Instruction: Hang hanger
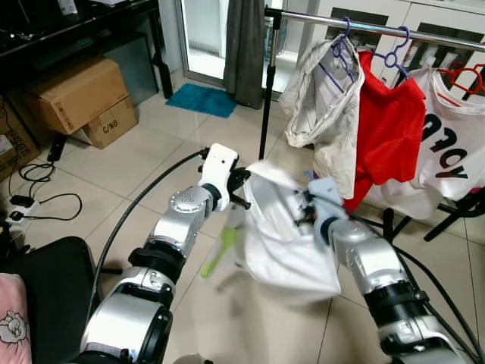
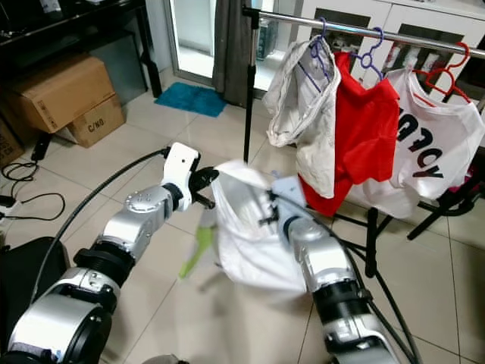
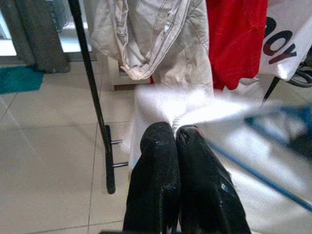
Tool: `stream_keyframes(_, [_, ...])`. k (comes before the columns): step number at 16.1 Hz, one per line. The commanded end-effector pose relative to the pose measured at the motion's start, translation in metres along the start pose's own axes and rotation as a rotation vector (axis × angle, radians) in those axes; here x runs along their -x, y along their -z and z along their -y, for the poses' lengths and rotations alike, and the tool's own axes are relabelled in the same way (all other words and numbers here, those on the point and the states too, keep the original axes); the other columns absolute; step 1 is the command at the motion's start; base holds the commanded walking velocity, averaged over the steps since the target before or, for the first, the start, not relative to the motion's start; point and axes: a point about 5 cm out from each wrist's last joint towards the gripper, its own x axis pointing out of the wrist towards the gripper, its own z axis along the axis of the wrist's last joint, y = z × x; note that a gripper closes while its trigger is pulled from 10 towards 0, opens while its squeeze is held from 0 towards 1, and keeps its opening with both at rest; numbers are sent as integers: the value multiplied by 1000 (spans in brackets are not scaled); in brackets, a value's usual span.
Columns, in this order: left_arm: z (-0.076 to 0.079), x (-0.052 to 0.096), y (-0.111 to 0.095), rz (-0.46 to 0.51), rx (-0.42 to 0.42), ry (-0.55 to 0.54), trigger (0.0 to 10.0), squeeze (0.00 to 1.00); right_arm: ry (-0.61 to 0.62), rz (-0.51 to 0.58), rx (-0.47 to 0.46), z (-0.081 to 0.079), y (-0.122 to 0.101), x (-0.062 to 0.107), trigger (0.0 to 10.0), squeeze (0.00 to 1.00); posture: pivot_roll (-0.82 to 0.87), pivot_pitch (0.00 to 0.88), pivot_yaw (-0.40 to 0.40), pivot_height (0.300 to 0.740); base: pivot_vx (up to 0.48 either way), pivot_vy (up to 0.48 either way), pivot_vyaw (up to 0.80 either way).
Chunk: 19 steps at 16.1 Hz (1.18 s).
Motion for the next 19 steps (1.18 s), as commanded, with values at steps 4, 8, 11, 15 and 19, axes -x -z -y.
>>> stream_keyframes(4, [20,-6,3,-22,-3,76,0,0,5,291,-271,-5,-57,1,10000,0,-128,0,7,740,0,0,0])
stream_keyframes(8, [33,-10,-5,9,25,130,0,0,-6,300,-280,-16,-63,-2,10000,0,-125,0,5,740,0,0,0])
stream_keyframes(11, [32,-10,-6,25,36,102,0,0,-18,291,-266,-18,-65,-5,10000,0,-122,0,-2,740,0,0,0])
stream_keyframes(15, [13,-6,-9,34,-22,-18,10000,0,-100,259,-153,-23,-61,-5,10000,0,-121,0,-4,740,0,0,0])
stream_keyframes(19, [5,3,-18,67,-7,54,10000,1000,-246,249,-25,-28,-63,2,10000,0,-118,0,-5,740,0,0,0])
